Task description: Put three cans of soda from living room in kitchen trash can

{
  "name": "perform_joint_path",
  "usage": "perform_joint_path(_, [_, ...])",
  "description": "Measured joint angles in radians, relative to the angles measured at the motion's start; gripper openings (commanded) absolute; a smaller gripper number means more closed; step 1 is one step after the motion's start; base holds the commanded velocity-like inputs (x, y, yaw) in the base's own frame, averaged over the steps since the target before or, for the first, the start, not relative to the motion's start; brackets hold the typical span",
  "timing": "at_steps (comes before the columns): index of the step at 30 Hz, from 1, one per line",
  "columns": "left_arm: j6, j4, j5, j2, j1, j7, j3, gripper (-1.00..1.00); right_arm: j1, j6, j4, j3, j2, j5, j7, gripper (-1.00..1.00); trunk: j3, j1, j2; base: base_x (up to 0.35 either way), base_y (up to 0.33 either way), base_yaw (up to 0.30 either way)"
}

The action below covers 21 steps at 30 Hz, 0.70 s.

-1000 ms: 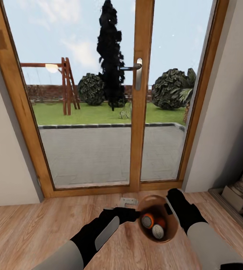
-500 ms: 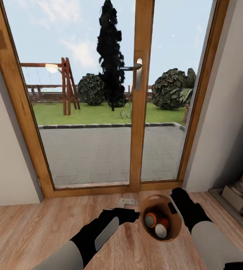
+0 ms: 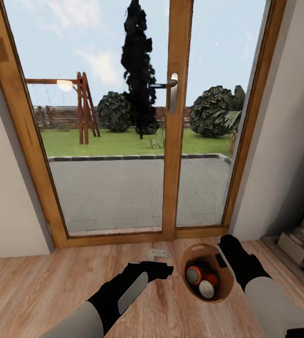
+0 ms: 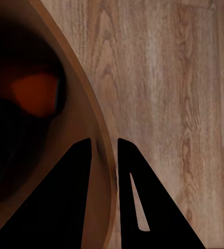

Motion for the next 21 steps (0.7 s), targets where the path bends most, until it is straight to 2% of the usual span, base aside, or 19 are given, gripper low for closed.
perform_joint_path(1, [0.000, 0.011, 0.000, 0.000, 0.000, 0.000, 0.000, 1.00, 0.000, 0.000, 0.004, 0.000, -0.007, -0.007, -0.002, -1.00, 0.000, 0.000, 0.000, 0.000, 0.000, 0.000])
perform_joint_path(6, [-0.003, 0.079, 0.001, 0.001, 0.000, 0.000, 0.000, 1.00, -0.002, 0.000, 0.031, 0.000, -0.022, 0.028, -0.010, -1.00, 0.000, 0.000, 0.000, 0.000, 0.000, 0.000])
perform_joint_path(10, [-0.028, 0.153, 0.000, 0.001, 0.000, 0.000, 0.000, 1.00, -0.027, -0.012, 0.105, 0.000, -0.024, -0.007, -0.010, -1.00, 0.000, 0.000, 0.000, 0.000, 0.000, 0.000])
perform_joint_path(13, [-0.036, 0.179, 0.000, 0.001, -0.001, 0.000, 0.000, 1.00, -0.043, -0.015, 0.143, -0.002, -0.027, 0.002, -0.011, -1.00, 0.000, 0.000, 0.000, 0.000, 0.000, 0.000])
perform_joint_path(16, [-0.040, 0.207, 0.000, 0.001, 0.000, 0.000, 0.001, 1.00, -0.056, -0.017, 0.169, -0.039, -0.036, 0.016, -0.012, -1.00, 0.000, 0.000, 0.000, 0.000, 0.000, 0.000])
perform_joint_path(19, [-0.043, 0.241, 0.002, 0.001, 0.000, 0.000, 0.002, 1.00, -0.062, -0.020, 0.183, -0.093, -0.043, 0.013, -0.011, -1.00, 0.000, 0.000, 0.000, 0.000, 0.000, 0.000])
perform_joint_path(21, [-0.044, 0.254, 0.002, 0.001, 0.000, 0.000, 0.003, 1.00, -0.064, -0.030, 0.186, -0.104, -0.044, 0.006, -0.011, -1.00, 0.000, 0.000, 0.000, 0.000, 0.000, 0.000])
